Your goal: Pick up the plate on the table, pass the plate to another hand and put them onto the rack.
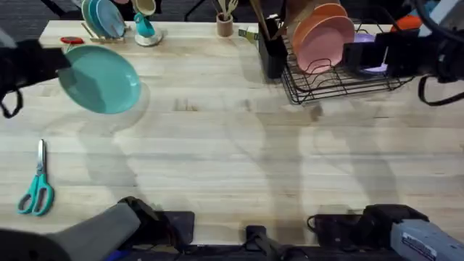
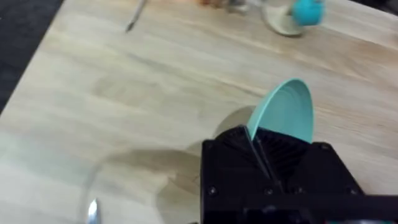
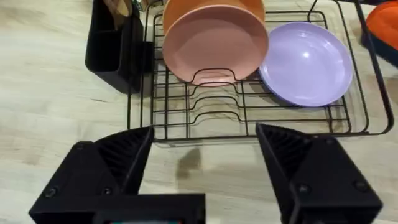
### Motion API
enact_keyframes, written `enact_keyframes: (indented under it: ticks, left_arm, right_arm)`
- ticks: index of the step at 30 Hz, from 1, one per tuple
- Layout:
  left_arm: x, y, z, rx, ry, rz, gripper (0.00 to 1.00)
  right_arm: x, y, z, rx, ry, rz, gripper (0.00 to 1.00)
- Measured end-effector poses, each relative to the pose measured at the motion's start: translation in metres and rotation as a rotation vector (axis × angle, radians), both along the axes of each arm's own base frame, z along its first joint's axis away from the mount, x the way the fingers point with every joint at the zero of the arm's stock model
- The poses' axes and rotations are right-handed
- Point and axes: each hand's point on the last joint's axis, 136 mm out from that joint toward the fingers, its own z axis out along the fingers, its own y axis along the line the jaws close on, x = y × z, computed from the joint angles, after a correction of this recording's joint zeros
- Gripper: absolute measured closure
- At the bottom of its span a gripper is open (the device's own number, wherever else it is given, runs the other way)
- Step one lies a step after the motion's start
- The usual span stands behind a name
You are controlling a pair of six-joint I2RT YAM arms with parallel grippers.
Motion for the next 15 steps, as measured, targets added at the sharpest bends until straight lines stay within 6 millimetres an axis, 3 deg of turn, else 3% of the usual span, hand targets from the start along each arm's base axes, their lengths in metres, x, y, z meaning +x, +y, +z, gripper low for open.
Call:
enact_keyframes:
  ticks: [8, 15]
  left_arm:
    - [0.023, -0.059, 0.013, 0.018, -0.026, -0.163, 0.960]
    - [0.038, -0.118, 0.011, -0.007, -0.016, -0.314, 0.960]
  right_arm:
    - [0.003, 0.018, 0.006, 0.001, -0.030, 0.054, 0.008]
    - [0.007, 0.039, 0.016, 0.005, -0.078, 0.115, 0.008]
